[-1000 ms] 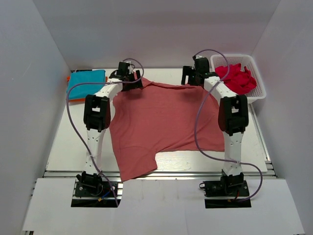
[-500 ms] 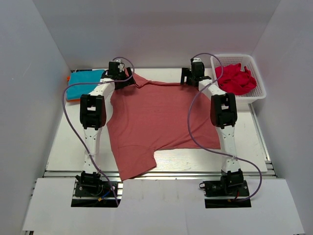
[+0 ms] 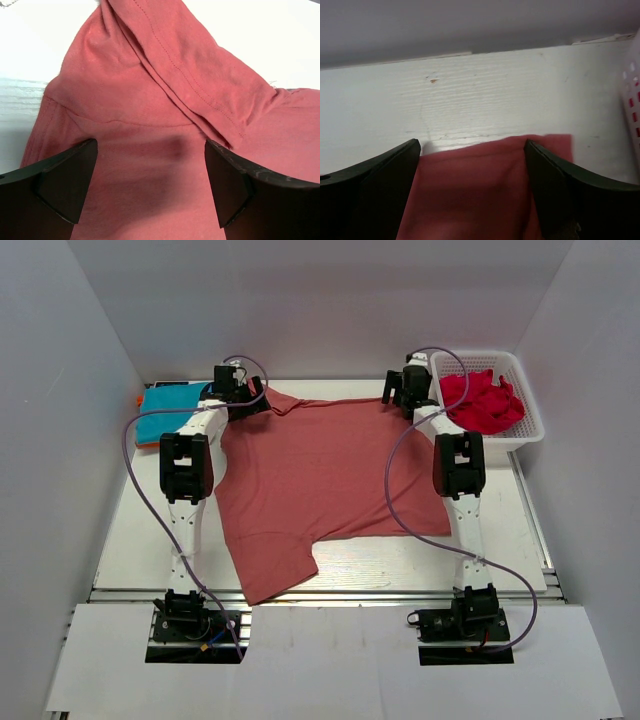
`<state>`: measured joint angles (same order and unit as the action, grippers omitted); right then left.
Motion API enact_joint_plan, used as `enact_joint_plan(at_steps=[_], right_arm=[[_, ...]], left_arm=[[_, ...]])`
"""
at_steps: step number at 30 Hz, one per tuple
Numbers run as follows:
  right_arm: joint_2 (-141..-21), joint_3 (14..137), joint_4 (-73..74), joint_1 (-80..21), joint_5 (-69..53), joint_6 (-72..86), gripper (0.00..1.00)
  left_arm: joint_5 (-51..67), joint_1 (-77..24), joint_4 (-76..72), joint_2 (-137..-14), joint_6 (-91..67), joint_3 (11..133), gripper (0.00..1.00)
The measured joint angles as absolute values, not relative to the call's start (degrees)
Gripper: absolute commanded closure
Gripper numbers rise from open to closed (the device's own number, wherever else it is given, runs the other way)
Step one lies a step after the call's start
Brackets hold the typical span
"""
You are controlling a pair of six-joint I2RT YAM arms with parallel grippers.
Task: Fold and stack the t-shirts
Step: Flatten out the tshirt
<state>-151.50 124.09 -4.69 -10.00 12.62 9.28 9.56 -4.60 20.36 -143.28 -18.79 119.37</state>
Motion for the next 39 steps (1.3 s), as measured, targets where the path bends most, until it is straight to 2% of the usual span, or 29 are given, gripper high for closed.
enact_joint_plan(at_steps=[11, 19, 28, 34, 39], right_arm=[[-151.6, 124.1, -8.5, -9.0, 9.3, -0.8, 0.1], [-149.2, 123.5, -5.2, -10.6, 0.4, -4.8, 0.1], [-138.1, 113.3, 0.3, -13.5, 5.4, 6.0, 0.1], [-138.2, 112.6, 5.9, -10.5, 11.6, 10.5, 0.1], [-139.3, 114.9, 9.5, -7.8, 11.8, 13.0, 0.1]], left_arm=[[10.2, -3.7, 19.9, -143.8, -18.4, 120.0, 0.01], [12.6, -3.1, 19.3, -143.8, -18.2, 119.8, 0.01], [13.3, -2.8, 17.4, -143.7, -18.3, 118.6, 0.01], [13.1, -2.8, 17.1, -143.7, -18.3, 118.5, 0.01], [13.1, -2.8, 17.1, -143.7, -18.3, 118.5, 0.01]])
